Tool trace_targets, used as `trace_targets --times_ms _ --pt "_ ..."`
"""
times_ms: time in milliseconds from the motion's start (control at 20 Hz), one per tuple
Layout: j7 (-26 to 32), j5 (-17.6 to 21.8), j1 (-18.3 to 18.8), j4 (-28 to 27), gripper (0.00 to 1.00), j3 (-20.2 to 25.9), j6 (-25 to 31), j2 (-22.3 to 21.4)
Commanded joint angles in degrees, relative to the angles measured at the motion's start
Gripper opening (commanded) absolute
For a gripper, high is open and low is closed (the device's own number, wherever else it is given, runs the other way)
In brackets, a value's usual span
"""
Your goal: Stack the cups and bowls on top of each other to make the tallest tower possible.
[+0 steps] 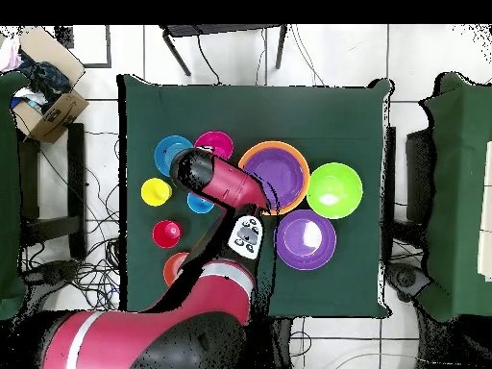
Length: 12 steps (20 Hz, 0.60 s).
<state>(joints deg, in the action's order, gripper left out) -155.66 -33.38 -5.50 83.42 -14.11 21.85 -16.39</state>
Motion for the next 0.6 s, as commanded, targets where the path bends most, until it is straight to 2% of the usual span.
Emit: trace_targets --times_ms 50,200,600 --pt "-6.73 0.88 -1.47 0.92 0.00 3.06 3.92 -0.49" --pt "-5.74 1.72 -1.46 1.06 0.00 2.19 6.15 -2.53" --pt "-4.61 2.52 -1.34 0.24 0.00 1.89 8.65 -4.04"
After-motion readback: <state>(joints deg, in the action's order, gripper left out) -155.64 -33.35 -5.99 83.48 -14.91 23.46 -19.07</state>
